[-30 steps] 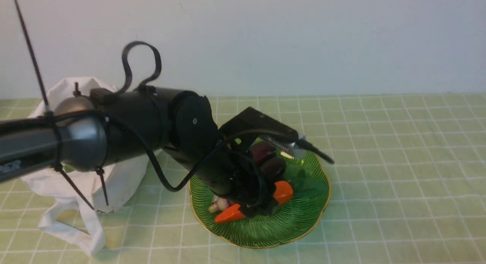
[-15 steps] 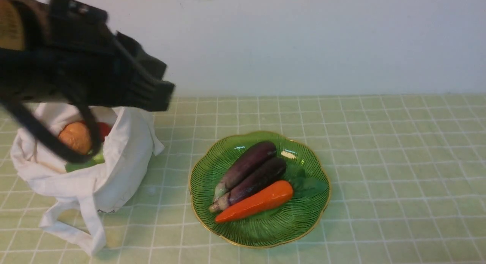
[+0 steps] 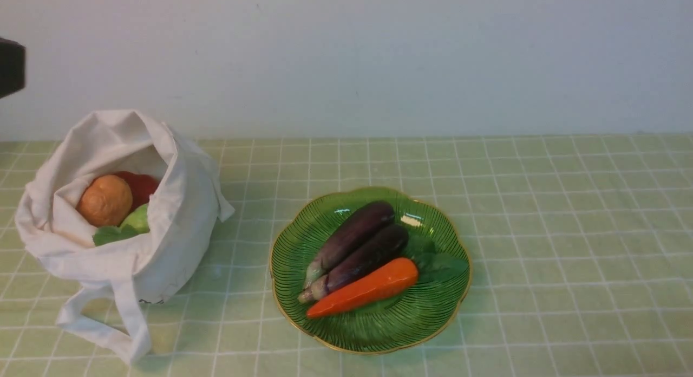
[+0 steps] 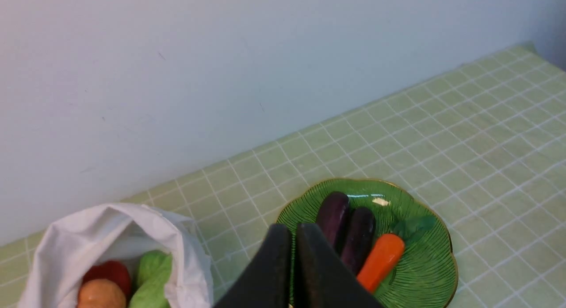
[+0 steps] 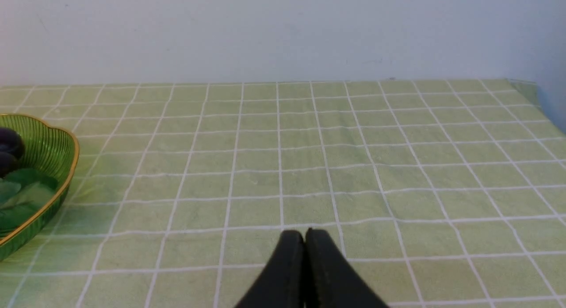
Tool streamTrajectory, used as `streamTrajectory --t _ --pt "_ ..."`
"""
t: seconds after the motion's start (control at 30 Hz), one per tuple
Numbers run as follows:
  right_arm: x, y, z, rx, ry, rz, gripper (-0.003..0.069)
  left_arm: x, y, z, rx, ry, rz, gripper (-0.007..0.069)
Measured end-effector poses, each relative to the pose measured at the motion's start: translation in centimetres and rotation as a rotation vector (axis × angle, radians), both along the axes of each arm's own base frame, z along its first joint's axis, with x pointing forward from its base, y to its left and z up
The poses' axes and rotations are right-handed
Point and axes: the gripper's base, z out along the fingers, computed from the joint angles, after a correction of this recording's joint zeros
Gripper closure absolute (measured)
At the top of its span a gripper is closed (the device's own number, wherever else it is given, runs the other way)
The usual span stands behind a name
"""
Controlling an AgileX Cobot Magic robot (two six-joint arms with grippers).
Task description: Take vegetables from bag on green coffee tablecloth place on plate.
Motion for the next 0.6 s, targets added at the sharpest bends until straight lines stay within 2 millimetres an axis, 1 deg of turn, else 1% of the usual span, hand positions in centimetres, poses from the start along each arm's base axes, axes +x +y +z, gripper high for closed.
streamTrajectory --t 0.13,0.23,0.3,0.33,0.37,0.4,0.47,0.5,0.53,0.57,0.6 --pt "0.0 0.0 0.0 0.0 0.0 0.0 0.0675 -1.5 1.4 0.4 -0.027 -0.051 0.028 0.0629" --pt "0.0 0.0 0.0 0.0 0.0 0.0 0.0675 -2.0 2.0 -0.3 -0.024 -0.089 0.037 0.0629" --pt "0.0 0.0 0.0 0.0 0.0 0.0 0.0675 -2.6 2.4 -1.8 -0.035 -0.129 0.044 0.0629" --pt "0.0 0.0 0.0 0.0 0.0 0.0 0.0675 -2.6 2.6 -3.4 -0.036 -0.137 0.066 0.0629" --pt "0.0 0.0 0.0 0.0 0.0 0.0 0.0675 -2.6 2.6 -3.6 -0.042 -0.145 0.068 0.0629" --pt "0.0 0.0 0.0 0.0 0.0 0.0 0.0675 -2.8 2.9 -5.6 -0.048 -0.151 0.095 0.0629" --pt "0.0 0.0 0.0 0.0 0.0 0.0 0.0675 -3.1 3.3 -8.8 -0.07 -0.174 0.162 0.0629" --pt "0.0 0.0 0.0 0.0 0.0 0.0 0.0675 -2.9 3.4 -10.7 -0.067 -0.16 0.19 0.0629" --pt "0.0 0.0 0.0 0.0 0.0 0.0 0.0675 -2.9 3.5 -11.7 -0.073 -0.167 0.221 0.0629" --pt "0.0 0.0 0.0 0.0 0.0 0.0 0.0675 -3.0 3.8 -14.4 -0.075 -0.158 0.264 0.0629" --pt "0.0 0.0 0.0 0.0 0.0 0.0 0.0675 -3.2 4.0 -16.2 -0.086 -0.164 0.305 0.0629"
